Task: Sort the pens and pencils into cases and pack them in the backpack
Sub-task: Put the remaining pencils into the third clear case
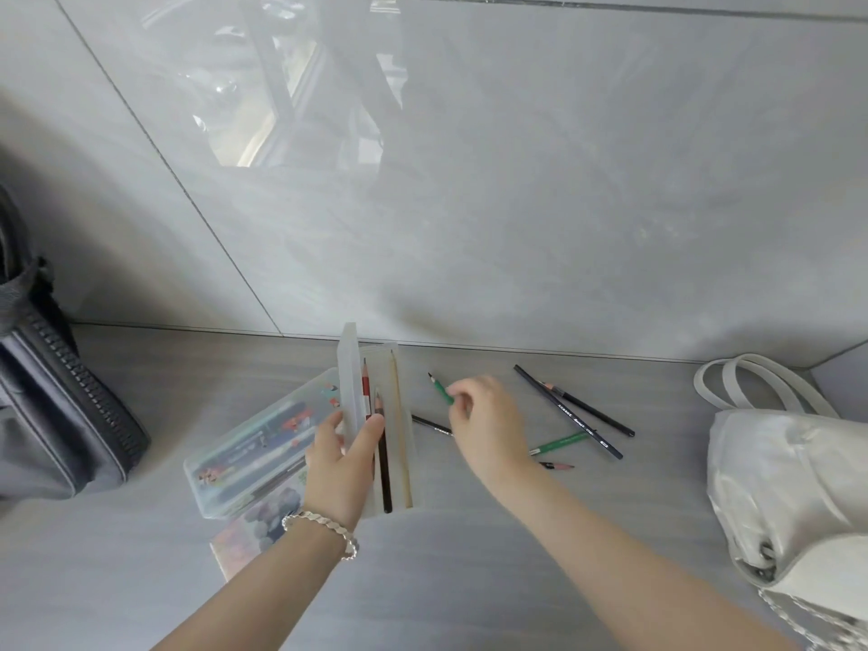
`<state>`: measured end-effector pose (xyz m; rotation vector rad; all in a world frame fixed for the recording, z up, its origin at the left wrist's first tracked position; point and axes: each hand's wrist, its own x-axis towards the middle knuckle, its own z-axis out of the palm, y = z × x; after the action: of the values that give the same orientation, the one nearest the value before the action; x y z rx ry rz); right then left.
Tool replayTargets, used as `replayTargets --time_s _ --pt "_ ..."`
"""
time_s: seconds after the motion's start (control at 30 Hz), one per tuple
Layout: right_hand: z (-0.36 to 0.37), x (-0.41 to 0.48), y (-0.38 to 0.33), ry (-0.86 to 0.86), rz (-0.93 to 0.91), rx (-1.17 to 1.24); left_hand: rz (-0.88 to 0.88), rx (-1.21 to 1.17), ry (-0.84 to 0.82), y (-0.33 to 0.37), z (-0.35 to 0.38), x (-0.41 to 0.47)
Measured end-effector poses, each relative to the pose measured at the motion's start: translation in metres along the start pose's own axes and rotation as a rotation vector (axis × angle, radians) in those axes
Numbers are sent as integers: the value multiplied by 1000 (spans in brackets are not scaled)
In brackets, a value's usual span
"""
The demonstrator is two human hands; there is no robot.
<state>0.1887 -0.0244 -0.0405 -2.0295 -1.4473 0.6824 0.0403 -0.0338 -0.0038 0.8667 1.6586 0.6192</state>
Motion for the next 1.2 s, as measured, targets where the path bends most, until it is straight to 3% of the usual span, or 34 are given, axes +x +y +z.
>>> replayTargets --time_s 0.13,0.23,0.5,0.6,0.67,0.77,0.83,1.2 --pt "15 34 23 -201 111 -192 4 -4 43 -1 -13 6" --pt "31 41 25 -406 25 -414 3 -10 43 0 -17 5" --pt "48 38 35 -397 -195 -788 6 -28 34 -4 -22 8" --pt "35 42 32 -395 -82 -623 -9 -19 29 -6 -19 9" --pt "22 42 17 -270 18 -257 -28 -3 18 -3 -17 6" --pt "6 27 -24 -125 108 487 -39 11 3 -1 -11 -1" --pt "-1 9 -43 -82 101 686 -43 14 -26 0 -4 -6" --pt "25 -36 -6 -145 -192 -56 -11 -96 -116 0 13 -23"
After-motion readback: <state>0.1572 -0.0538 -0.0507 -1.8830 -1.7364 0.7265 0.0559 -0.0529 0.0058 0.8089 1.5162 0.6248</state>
